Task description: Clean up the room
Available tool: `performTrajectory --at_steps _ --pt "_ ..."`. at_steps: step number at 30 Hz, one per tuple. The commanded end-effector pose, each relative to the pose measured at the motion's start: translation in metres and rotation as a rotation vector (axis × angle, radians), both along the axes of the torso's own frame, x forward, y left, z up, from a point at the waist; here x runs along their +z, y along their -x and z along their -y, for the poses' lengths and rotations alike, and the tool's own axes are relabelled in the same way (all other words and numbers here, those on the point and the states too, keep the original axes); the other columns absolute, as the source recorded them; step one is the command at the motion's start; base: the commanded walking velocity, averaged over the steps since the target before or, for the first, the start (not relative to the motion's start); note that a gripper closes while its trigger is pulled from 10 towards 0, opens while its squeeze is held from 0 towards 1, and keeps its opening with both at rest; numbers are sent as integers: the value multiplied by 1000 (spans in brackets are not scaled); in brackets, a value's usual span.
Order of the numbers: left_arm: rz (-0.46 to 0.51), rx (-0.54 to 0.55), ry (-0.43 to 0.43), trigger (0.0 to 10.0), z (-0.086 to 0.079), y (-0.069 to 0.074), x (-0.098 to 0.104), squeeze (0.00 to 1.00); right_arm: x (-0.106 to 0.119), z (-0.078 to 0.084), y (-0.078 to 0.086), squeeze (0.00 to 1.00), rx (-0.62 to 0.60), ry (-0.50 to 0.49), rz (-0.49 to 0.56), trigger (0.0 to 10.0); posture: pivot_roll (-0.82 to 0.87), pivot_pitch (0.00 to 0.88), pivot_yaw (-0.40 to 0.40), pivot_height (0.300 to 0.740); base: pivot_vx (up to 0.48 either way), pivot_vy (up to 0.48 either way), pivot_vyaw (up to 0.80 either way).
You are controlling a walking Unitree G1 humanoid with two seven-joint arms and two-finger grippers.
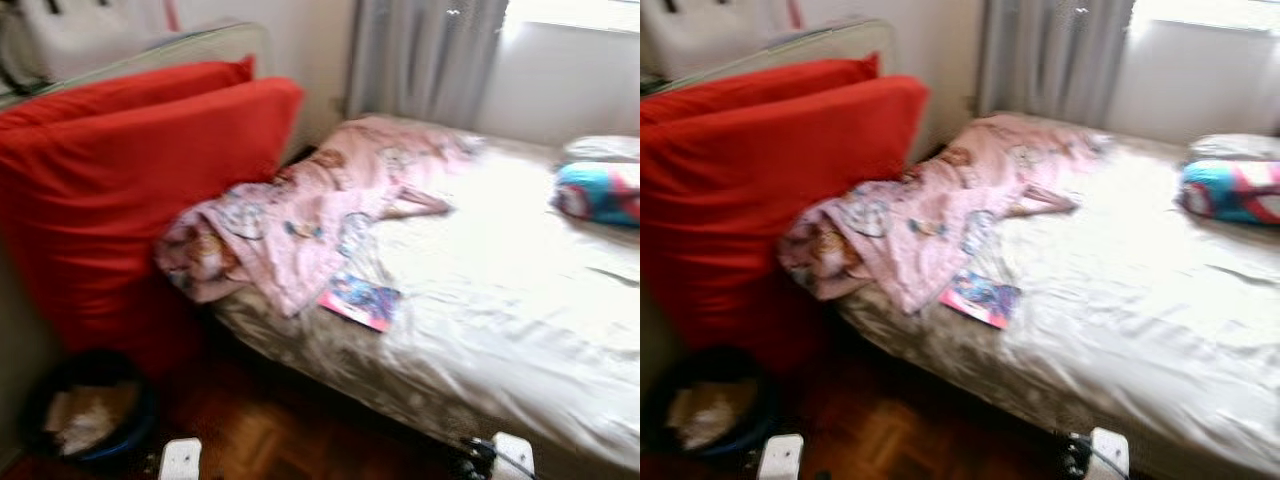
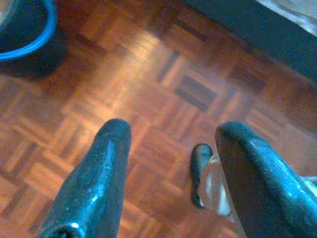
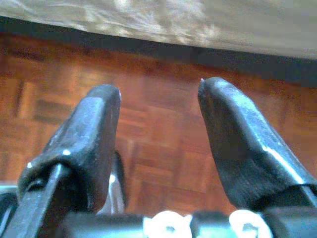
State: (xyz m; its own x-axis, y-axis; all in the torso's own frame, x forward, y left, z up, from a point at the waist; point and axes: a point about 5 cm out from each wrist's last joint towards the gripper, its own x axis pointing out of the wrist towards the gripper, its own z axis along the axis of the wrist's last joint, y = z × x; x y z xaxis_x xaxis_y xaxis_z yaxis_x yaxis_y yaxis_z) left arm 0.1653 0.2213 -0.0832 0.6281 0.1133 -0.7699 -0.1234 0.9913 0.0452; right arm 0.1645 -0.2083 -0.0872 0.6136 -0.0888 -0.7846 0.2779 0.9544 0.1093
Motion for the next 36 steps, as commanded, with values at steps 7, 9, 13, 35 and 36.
performTrajectory --at_steps 7,9,13,35,36 --pt "-21 11 2 10000 -1 6 -2 0 1 1 -2 0 -16 -6 19 10000 81 20 -34 738 0 -378 -471" --pt "-18 9 4 10000 -1 5 -2 0 1 1 -2 0 -16 -5 19 10000 78 20 -34 738 0 -379 0" --pt "-17 7 4 10000 0 4 -2 0 2 1 -3 0 -17 -5 20 10000 78 20 -34 738 0 -379 0" --pt "-14 4 12 10000 4 4 -3 0 2 2 -2 0 -16 -11 22 10000 76 32 -39 738 0 -378 -450" --pt "-14 4 13 10000 4 4 -3 0 2 2 -2 0 -14 -10 21 10000 76 32 -38 738 0 -375 0"
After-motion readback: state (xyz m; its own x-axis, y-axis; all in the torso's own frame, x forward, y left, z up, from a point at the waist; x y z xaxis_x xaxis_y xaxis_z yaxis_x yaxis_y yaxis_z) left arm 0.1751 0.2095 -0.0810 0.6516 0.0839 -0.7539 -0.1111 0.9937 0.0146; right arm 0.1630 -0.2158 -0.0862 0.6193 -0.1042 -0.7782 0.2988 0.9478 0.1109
